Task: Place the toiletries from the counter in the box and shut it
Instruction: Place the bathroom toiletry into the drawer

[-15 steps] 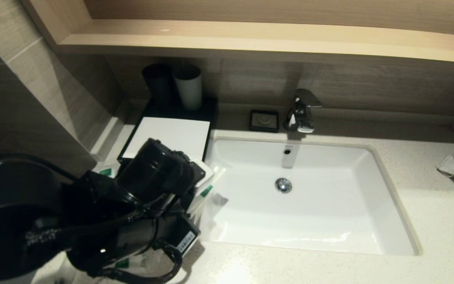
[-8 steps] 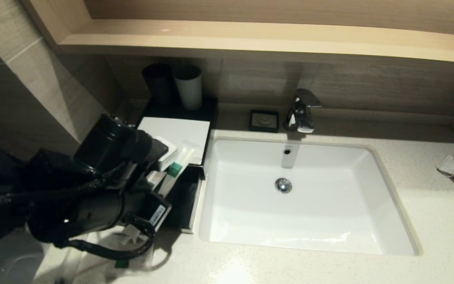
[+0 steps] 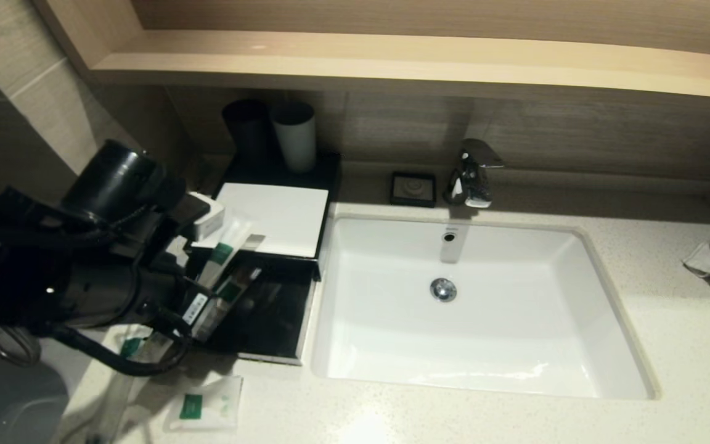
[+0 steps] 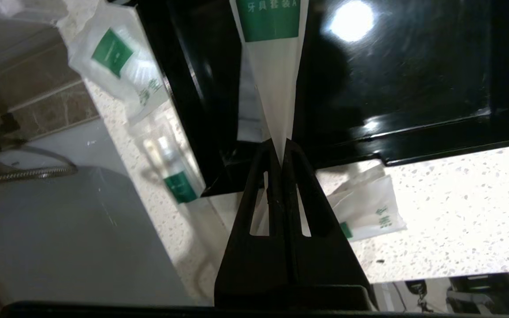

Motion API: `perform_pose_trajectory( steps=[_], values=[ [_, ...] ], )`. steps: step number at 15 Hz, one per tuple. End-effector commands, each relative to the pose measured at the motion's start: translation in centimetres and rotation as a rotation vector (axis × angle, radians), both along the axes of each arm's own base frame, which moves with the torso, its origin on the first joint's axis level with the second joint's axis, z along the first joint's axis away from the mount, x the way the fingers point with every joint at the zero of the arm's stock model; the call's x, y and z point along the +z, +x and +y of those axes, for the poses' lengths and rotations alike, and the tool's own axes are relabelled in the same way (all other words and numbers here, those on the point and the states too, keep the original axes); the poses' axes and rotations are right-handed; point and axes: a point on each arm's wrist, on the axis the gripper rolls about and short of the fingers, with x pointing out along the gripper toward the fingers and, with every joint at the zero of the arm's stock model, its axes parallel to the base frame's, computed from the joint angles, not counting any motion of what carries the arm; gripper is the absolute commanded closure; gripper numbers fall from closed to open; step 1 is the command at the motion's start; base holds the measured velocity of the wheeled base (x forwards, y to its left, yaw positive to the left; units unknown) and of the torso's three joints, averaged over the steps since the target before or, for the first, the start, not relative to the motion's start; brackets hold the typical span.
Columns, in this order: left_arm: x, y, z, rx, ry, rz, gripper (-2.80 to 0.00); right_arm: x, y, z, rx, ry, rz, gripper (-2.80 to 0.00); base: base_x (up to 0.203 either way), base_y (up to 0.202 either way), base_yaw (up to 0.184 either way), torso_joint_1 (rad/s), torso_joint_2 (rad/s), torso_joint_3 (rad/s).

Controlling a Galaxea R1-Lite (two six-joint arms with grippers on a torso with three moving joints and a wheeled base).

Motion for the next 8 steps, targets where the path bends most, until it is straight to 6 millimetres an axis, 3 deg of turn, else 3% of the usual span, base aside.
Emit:
perform_pose_trajectory(
  steps=[1, 4, 8],
  values=[
    [0.7, -0.1, 0.5, 0.021, 0.015, 0.025, 0.00, 0.0, 0.0, 0.0, 0.000, 0.000, 0.000, 0.00, 0.000, 0.000, 0.000, 0.000, 0.00, 0.000],
    [1.2, -0.8, 0.9, 0.037, 0.028, 0.078, 0.00, 0.0, 0.0, 0.0, 0.000, 0.000, 0.000, 0.00, 0.000, 0.000, 0.000, 0.000, 0.00, 0.000],
    [0.4, -1.2, 1.1, 0.053, 0.017, 0.183, 0.00, 0.0, 0.0, 0.0, 0.000, 0.000, 0.000, 0.00, 0.000, 0.000, 0.000, 0.000, 0.00, 0.000]
  ],
)
